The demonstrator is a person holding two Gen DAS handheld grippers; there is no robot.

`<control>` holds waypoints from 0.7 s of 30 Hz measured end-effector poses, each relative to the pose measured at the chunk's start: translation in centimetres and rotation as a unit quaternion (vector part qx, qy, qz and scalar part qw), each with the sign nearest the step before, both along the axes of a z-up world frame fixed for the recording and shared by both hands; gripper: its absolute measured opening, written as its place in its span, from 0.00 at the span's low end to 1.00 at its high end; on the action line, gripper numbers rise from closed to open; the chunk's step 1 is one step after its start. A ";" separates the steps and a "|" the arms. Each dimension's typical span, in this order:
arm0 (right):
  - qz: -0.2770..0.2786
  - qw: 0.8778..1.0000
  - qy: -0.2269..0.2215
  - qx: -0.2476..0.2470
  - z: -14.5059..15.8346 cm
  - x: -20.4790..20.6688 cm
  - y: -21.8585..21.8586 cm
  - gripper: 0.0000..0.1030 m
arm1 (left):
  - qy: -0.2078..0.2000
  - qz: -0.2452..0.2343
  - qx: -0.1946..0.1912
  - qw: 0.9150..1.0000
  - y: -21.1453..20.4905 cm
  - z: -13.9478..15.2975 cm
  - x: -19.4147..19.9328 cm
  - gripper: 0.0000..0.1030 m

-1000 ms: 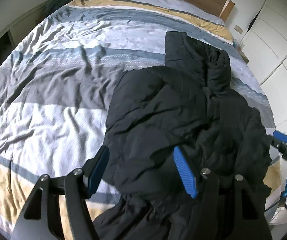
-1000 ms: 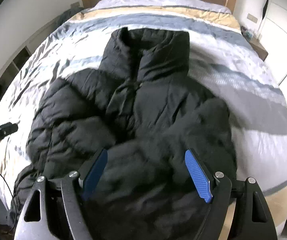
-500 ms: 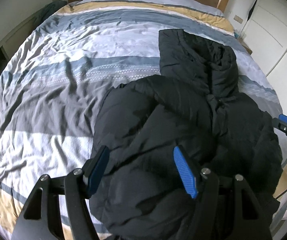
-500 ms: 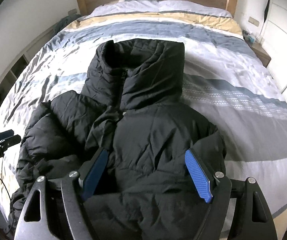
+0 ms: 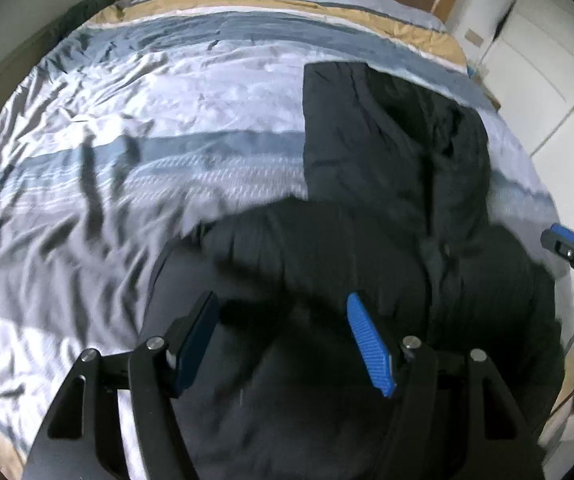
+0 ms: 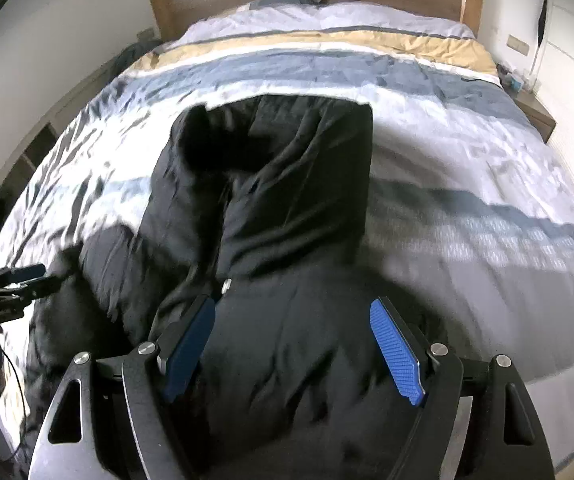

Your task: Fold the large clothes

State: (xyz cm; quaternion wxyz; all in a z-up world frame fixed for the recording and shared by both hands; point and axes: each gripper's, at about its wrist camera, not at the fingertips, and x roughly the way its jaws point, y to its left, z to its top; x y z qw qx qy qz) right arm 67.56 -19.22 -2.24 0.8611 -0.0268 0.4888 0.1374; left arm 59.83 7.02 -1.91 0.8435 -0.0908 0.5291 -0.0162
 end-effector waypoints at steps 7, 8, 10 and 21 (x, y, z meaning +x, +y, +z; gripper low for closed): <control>-0.010 0.999 -0.007 0.039 -0.7 7.3 -0.7 0.79 | -0.014 0.006 -0.024 1.000 0.5 -2.0 7.3 0.63; -0.013 0.999 -0.008 0.043 -0.9 7.9 -0.7 0.80 | -0.016 0.008 -0.032 0.999 0.6 -2.3 7.9 0.64; -0.016 0.998 -0.007 0.060 -1.4 9.5 -0.9 0.80 | -0.019 0.013 -0.066 0.998 0.7 -3.0 9.8 0.64; -0.091 0.978 0.013 0.187 -6.4 20.2 -4.0 0.84 | 0.008 0.053 -0.265 0.963 0.3 -8.5 20.6 0.64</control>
